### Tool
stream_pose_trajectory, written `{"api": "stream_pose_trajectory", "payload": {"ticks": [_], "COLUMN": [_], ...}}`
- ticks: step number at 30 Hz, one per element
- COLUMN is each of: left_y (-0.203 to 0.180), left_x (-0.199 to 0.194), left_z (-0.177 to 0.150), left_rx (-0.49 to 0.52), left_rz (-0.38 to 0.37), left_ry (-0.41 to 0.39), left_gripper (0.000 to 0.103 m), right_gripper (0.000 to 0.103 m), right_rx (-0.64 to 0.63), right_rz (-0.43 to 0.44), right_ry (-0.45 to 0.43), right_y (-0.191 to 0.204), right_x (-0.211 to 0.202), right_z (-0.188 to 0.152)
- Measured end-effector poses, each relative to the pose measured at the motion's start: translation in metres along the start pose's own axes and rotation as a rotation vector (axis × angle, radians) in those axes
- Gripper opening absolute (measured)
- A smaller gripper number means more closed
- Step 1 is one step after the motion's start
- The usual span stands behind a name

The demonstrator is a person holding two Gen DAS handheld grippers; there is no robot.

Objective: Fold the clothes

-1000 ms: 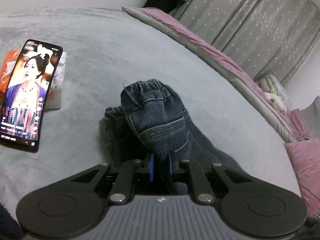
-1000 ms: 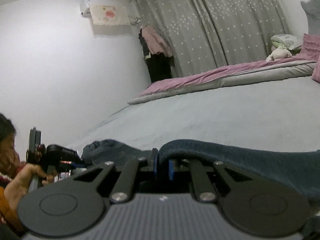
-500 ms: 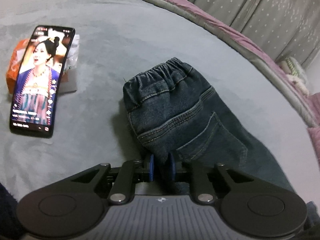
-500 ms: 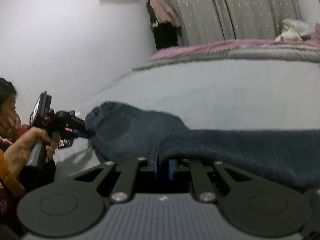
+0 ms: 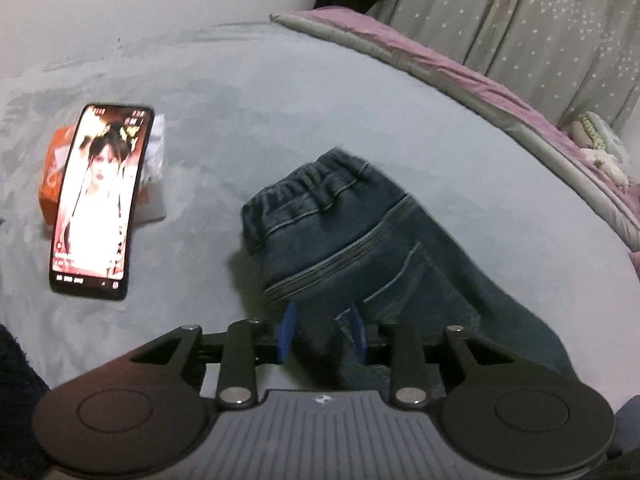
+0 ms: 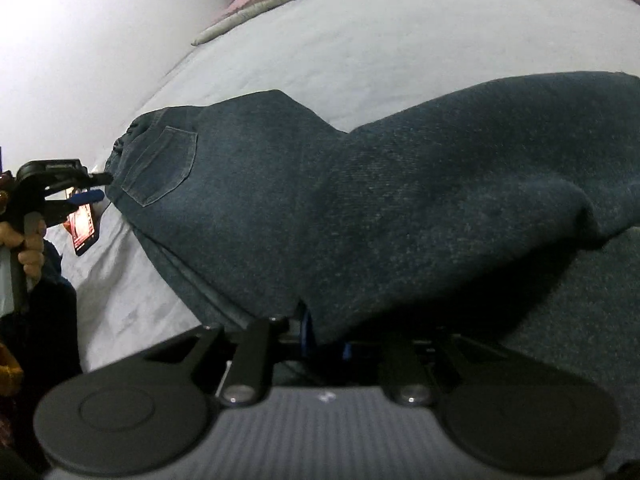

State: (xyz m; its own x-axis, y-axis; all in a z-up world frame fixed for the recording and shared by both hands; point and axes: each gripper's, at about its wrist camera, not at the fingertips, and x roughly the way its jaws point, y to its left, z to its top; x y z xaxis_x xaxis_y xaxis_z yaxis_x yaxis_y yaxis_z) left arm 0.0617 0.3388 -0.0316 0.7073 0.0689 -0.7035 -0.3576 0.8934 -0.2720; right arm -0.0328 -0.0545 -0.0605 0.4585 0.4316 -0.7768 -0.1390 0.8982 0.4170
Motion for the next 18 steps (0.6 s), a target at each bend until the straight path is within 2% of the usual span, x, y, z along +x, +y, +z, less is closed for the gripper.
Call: {"api": "stream_pose_trajectory", "payload": {"ticks": [2, 4, 11, 14, 18], "left_y": [-0.007, -0.015, -0.046, -0.056, -0.071], "left_x": [-0.002, -0.004, -0.002, -0.002, 0.001], "left_z": [0.001, 0.001, -0.008, -0.015, -0.026], "left_rx": [0.007, 0.013, 0.071, 0.091, 0.127], "left_rz": [-0.018, -0.039, -0.103, -0.131, -0.168], "left_ry": [-0.008, -0.010, 0.027, 0.042, 0.068], "left_gripper": [0.034, 0.036, 0.038, 0.042, 0.046], "right_gripper": [0.040, 0.051, 0.063, 0.072, 0.078], "right_rx": [0.008, 0.011, 0.092, 0.107, 0.112], "right_rz": [-0.016, -0.035, -0.009, -0.007, 0.000], "right_ry": [0.001, -0.008, -0.037, -0.040, -0.034], "right_y": [0.000, -0.001, -0.022, -0.024, -0.028], "right_x": [-0.007, -0.016, -0.041, -0.041, -0.043], "right_z": [0.005, 0.011, 0.017, 0.020, 0.024]}}
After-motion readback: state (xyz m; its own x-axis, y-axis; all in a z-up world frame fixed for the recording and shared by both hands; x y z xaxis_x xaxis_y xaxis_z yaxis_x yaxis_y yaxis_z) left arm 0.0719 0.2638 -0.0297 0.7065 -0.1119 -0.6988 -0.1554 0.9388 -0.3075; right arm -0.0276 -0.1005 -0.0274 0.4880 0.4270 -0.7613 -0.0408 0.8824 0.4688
